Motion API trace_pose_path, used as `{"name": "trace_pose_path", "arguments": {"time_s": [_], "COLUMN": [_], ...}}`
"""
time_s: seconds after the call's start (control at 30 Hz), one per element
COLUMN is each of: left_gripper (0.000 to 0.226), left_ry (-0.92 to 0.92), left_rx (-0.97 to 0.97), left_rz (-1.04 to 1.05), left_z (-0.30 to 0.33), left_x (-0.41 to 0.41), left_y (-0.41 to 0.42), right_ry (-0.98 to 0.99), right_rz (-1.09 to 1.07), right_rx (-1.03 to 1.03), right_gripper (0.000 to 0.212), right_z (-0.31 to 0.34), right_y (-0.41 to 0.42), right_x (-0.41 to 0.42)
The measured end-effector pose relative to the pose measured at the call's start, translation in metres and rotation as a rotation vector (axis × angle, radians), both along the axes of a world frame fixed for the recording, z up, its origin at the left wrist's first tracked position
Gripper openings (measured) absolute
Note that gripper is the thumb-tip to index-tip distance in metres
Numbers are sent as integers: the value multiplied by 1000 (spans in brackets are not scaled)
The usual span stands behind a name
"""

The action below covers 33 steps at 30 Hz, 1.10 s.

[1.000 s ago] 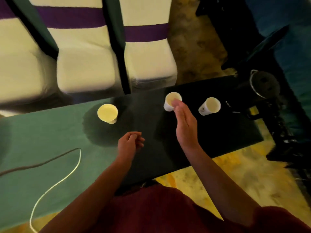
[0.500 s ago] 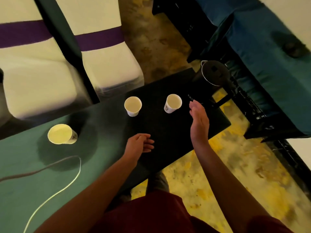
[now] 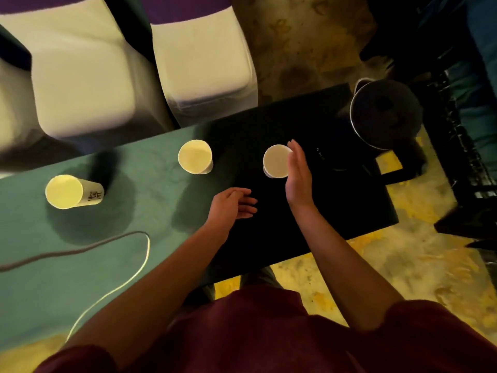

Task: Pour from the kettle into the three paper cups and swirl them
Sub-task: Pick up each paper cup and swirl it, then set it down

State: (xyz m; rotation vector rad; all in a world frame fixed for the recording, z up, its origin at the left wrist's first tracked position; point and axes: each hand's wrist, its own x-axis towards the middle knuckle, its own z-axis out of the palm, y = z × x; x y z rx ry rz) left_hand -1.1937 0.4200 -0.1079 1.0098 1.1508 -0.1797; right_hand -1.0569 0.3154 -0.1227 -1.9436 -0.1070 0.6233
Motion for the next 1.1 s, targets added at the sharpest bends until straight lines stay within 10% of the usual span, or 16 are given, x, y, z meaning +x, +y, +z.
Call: {"name": "trace_pose_path", "arguments": {"time_s": [0.57, 1.1], "left_gripper": [32, 26], "left_ry": [106, -421], "left_rx": [-130, -594], "left_rz": [239, 542], "left_z": [16, 90], "left_x": [66, 93], "left_y": [-10, -26], "right_ry": [-64, -100], "right_rz": [110, 114], "right_rx": [65, 331], "right_gripper": [40, 35], "right_z": [18, 120], "right_y": [-3, -4], "right_x": [24, 6]}}
